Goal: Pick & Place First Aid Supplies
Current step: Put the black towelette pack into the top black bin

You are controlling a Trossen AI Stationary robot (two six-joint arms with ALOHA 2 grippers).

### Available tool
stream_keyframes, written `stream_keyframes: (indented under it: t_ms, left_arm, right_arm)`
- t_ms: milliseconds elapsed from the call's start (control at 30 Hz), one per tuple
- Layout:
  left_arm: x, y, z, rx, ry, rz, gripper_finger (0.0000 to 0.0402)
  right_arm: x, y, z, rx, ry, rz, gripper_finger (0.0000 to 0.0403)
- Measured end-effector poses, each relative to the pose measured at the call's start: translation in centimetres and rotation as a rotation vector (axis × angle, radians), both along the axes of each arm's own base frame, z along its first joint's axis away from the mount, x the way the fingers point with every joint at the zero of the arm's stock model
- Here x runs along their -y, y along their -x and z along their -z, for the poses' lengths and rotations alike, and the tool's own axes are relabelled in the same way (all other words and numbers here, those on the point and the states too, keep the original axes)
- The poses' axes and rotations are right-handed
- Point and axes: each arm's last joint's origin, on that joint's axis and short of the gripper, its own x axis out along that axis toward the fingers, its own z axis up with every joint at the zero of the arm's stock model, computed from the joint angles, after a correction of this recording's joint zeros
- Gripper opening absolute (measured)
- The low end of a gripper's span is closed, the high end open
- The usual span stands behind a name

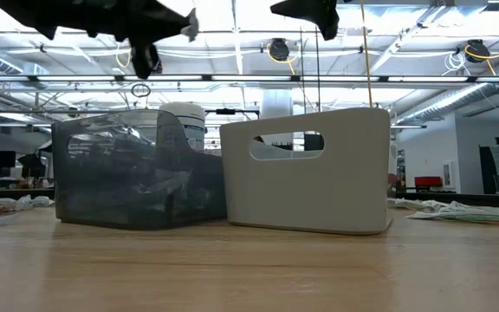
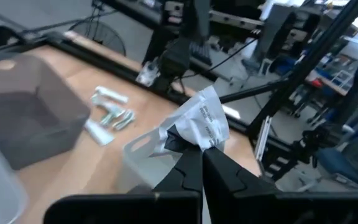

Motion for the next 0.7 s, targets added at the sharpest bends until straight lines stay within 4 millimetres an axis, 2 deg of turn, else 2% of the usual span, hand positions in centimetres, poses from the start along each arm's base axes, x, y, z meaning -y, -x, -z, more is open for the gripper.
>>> stream_keyframes:
  t_ms: [167,700]
  left_arm:
    - [0.5,-2.5,0.1,-0.007,0.026,-0.033,0.0]
    - [0.7,-9.3,-2.4,0.011,-0.053,0.063,0.0]
  right_arm:
    - [0.0,0.0,0.0,-0.002,0.03,-0.007,0.0259]
    - [-0.1,0.0,0.1,-0.014,0.09,-0.019,0.0258]
